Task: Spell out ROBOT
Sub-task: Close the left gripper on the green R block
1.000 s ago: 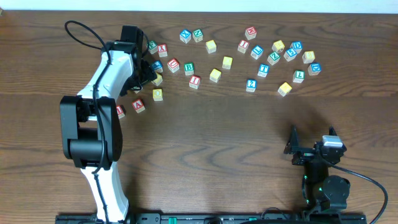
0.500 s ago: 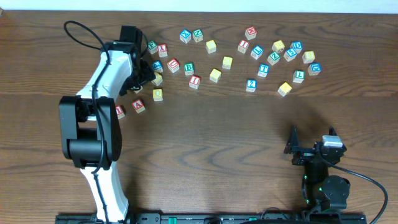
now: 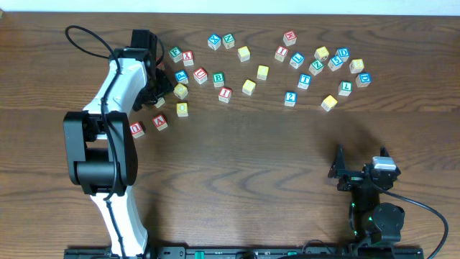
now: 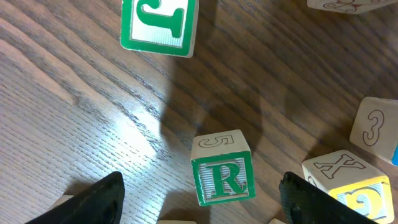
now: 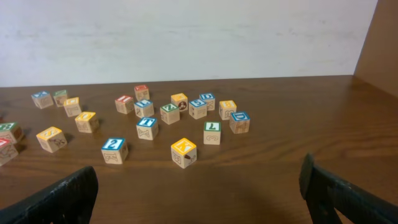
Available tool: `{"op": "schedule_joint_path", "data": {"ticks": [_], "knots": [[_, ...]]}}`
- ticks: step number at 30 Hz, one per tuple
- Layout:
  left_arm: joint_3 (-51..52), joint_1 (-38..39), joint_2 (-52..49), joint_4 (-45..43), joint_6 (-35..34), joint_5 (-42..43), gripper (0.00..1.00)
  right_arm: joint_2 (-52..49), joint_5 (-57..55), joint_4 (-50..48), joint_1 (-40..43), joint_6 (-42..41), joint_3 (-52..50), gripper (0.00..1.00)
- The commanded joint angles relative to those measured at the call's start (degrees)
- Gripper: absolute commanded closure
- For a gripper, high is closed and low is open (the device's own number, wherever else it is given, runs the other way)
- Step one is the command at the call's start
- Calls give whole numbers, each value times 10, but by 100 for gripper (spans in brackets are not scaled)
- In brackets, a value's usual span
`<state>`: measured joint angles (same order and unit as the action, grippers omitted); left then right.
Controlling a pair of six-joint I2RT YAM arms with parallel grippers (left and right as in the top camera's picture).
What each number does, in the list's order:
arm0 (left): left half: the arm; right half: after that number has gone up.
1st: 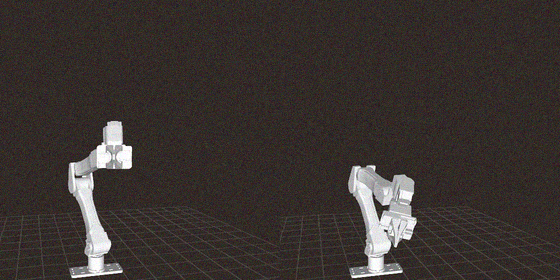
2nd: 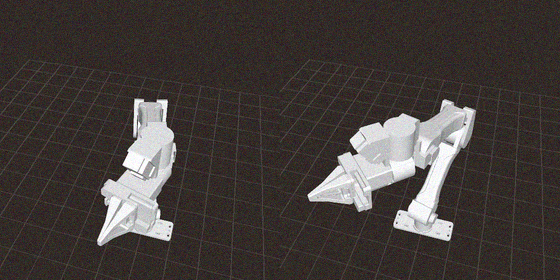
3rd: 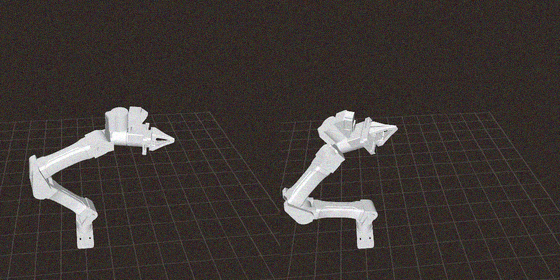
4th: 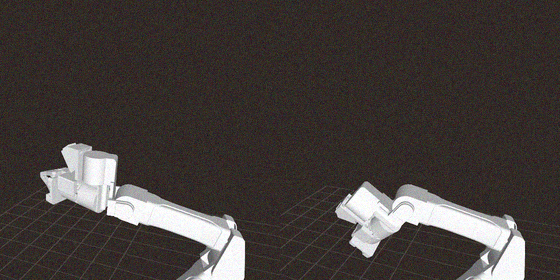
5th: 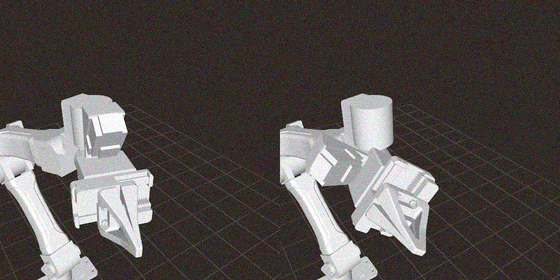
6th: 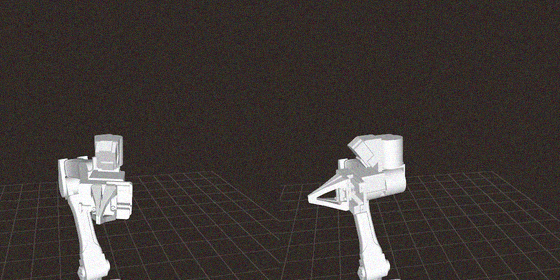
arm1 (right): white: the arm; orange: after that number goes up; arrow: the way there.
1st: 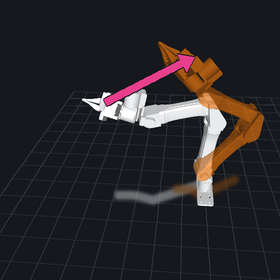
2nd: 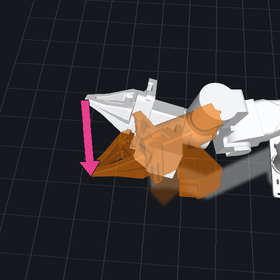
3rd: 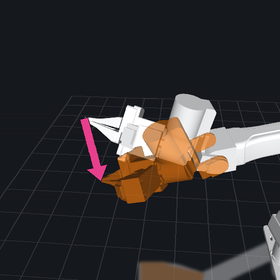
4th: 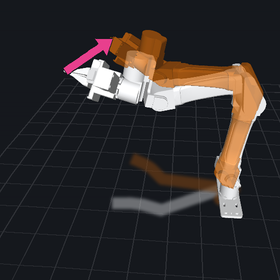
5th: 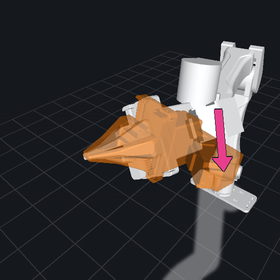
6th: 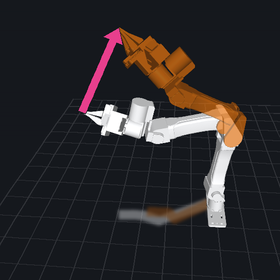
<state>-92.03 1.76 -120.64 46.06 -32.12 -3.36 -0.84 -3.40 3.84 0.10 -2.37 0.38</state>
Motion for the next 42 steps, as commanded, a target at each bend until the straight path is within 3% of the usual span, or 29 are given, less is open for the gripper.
{"op": "schedule_joint_path", "data": {"ticks": [1,30,35,42], "knots": [[-11,1,2,1,-28,-3,22,4,-1,2,-2,-4,-1,1],[26,16,1,-29,-62,-21,23,4,-1,2,-2,-4,-1,1],[26,16,1,-35,-62,-23,29,4,-1,2,-2,-4,-1,1],[32,16,1,-44,-61,-23,30,4,-1,2,-2,-4,-1,1]]}}
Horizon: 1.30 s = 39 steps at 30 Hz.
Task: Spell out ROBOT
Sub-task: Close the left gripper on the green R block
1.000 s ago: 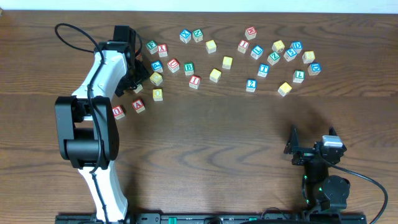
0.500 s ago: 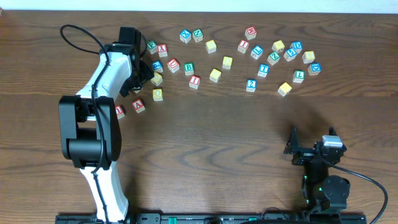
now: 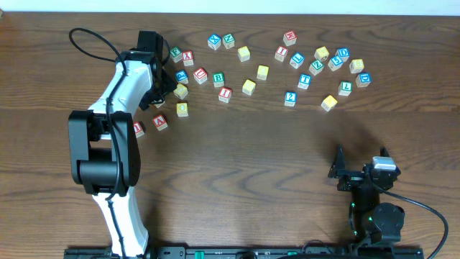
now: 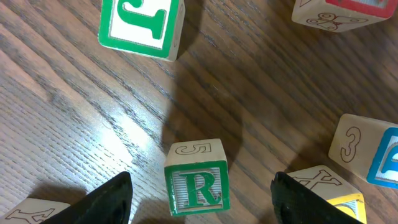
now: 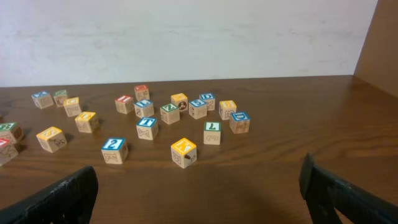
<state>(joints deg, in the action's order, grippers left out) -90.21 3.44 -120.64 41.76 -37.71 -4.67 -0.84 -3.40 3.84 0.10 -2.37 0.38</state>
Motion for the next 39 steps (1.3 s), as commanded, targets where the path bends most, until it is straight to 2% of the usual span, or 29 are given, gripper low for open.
{"op": "schedule_joint_path", "data": {"ticks": [1,15,28,34,39], "knots": [[17,-1,1,-3,-5,-10,29,4,-1,2,-2,-4,-1,1],[44,-1,1,-24,-6,-10,30,4,-1,2,-2,-4,-1,1],[44,-1,1,-38,-6,-4,44,4,-1,2,-2,-4,-1,1],[44,-1,1,-39,-6,-3,46,4,-1,2,-2,-4,-1,1],[44,-1,1,-38,-6,-3,53,4,-1,2,-2,-4,-1,1]]}}
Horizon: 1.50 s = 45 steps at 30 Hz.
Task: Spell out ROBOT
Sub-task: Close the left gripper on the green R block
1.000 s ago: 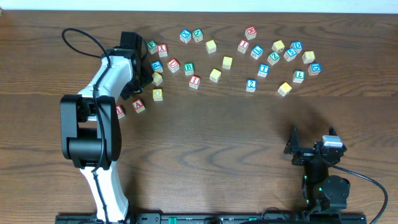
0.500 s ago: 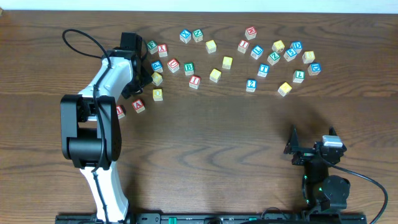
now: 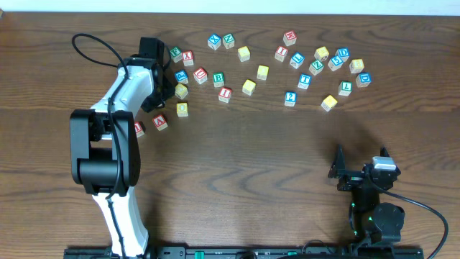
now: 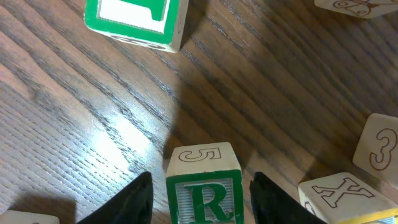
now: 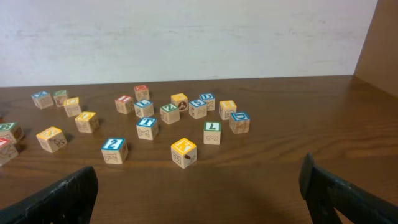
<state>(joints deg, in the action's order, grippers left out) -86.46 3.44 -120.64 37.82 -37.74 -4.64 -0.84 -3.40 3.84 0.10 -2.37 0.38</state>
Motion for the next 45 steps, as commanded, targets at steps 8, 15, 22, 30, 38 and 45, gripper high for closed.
{"op": "schedule_joint_path", "data": {"ticks": [8,15,22,30,38,45], "knots": [[6,-1,1,2,-6,-3,60,4,-1,2,-2,-4,-1,1],[6,-1,1,2,-6,-3,67,4,-1,2,-2,-4,-1,1],[6,-1,1,2,-6,-3,70,4,-1,2,-2,-4,-1,1],[6,-1,1,3,-5,-3,70,4,-1,2,-2,-4,-1,1],[6,-1,1,2,-5,12,70,4,-1,2,-2,-4,-1,1],[-7,-2,3,4,12,11,71,4,-1,2,-2,-4,-1,1]]}}
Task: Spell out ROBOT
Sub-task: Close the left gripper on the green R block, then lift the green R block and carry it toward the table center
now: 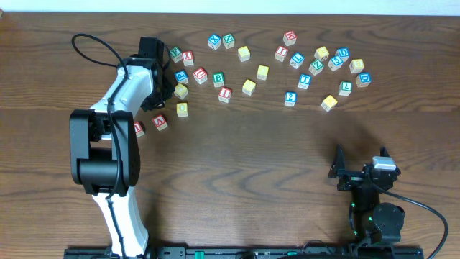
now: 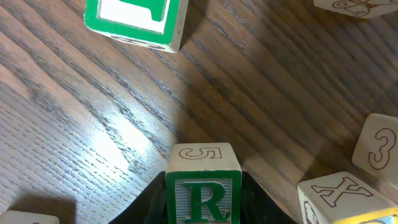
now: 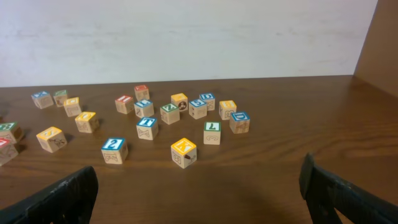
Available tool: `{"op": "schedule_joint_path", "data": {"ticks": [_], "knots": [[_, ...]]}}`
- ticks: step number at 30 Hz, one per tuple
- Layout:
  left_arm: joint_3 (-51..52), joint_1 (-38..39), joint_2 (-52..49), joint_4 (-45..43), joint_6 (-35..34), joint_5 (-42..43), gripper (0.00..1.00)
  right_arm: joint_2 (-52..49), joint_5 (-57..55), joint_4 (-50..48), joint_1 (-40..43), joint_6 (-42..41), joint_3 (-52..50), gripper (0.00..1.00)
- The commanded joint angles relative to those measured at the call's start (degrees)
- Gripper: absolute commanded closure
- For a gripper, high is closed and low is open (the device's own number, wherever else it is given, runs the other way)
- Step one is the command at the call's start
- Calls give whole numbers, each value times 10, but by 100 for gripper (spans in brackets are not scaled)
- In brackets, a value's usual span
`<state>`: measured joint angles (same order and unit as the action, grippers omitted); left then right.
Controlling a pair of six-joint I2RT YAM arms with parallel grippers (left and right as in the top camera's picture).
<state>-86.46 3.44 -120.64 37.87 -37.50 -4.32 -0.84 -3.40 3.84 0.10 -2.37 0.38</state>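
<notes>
In the left wrist view a wooden block with a green R [image 2: 203, 186] stands on the table, and my left gripper [image 2: 203, 199] is shut on it, a black finger pressed against each side. Overhead, that gripper [image 1: 159, 88] sits at the left end of the scattered letter blocks, with the R block hidden under it. My right gripper [image 3: 198, 190] stands open near the table's front right, its fingers far apart with nothing between them; overhead, the right gripper [image 1: 357, 173] is far from the blocks.
A green-faced block [image 2: 135, 18] lies just beyond the R, and an X block [image 2: 345, 199] and a 3 block [image 2: 376, 149] lie to its right. Many letter blocks [image 1: 287, 65] are strewn along the far half of the wooden table [image 1: 251, 158].
My left gripper's fingers stood a little apart from the R block's sides; now they press against it. The arm and the block have not shifted. The right arm is unchanged.
My left gripper hung open above the R block with its fingers wide. Then the R sat more centred between them. Then the gripper was lower with narrower fingers flanking the block. Now it is shut on the R. The right arm stayed still throughout.
</notes>
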Motion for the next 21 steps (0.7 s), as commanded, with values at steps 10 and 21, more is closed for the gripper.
{"op": "schedule_joint_path", "data": {"ticks": [10,21], "knots": [[-13,-1,94,11,19,-33,74,4,-1,2,-2,-4,-1,1],[-13,37,246,67,72,-87,77,4,-1,2,-2,-4,-1,1]]}}
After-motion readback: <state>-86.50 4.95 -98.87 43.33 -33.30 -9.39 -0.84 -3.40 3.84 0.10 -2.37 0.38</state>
